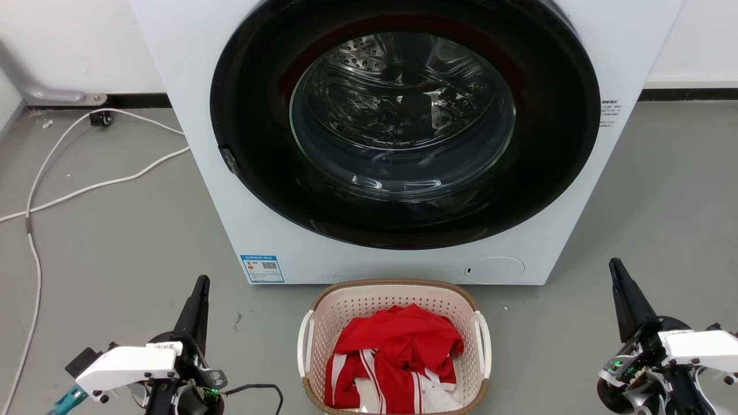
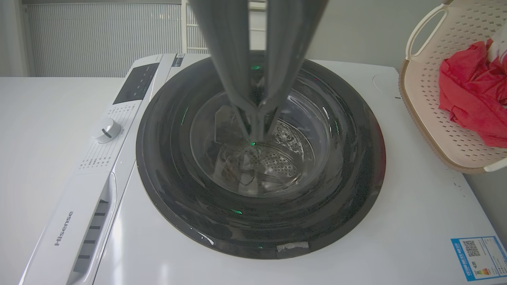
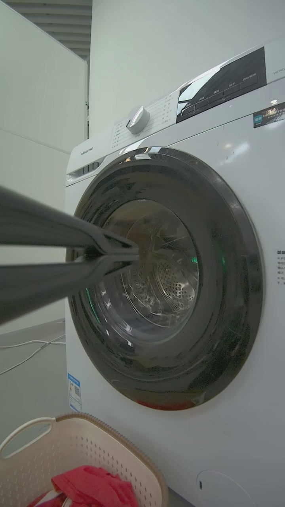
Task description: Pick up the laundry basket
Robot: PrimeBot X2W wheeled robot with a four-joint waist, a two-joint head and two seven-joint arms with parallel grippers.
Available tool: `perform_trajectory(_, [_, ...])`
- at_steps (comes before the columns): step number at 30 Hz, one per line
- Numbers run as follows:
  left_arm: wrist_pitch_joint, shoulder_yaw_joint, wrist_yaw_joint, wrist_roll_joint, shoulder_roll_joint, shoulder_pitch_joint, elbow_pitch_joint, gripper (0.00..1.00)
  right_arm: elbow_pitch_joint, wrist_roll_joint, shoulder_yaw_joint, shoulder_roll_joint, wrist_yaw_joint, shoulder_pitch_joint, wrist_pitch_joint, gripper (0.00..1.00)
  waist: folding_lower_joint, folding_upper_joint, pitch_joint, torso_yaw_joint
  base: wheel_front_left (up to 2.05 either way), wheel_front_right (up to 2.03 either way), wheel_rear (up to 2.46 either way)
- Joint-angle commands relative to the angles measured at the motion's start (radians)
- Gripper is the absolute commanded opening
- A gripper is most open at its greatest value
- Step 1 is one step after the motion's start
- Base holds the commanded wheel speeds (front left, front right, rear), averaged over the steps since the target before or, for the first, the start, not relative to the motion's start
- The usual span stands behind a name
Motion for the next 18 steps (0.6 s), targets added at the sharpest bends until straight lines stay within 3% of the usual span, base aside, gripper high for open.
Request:
perform_trajectory(1, [0.005,0.002,-0.002,-0.002,0.0,-0.015,0.001,0.0,0.005,-0.005,-0.003,0.002,0.0,-0.009,0.005,0.0,0.0,0.0,0.0,0.0,0.0,0.0,0.0])
perform_trajectory(16, [0.012,0.011,-0.002,0.008,-0.008,-0.012,0.002,0.0,0.005,-0.014,-0.013,0.01,0.0,-0.01,0.013,0.0,0.0,0.0,0.0,0.0,0.0,0.0,0.0])
perform_trajectory(17, [0.007,0.008,0.0,0.004,-0.005,-0.005,0.004,1.0,0.005,-0.008,-0.01,0.006,0.0,0.002,0.008,1.0,0.0,0.0,0.0,0.0,0.0,0.0,0.0])
perform_trajectory(18, [0.007,0.007,0.0,0.004,-0.006,-0.002,0.011,1.0,0.011,-0.008,-0.009,0.007,0.0,0.005,0.007,1.0,0.0,0.0,0.0,0.0,0.0,0.0,0.0])
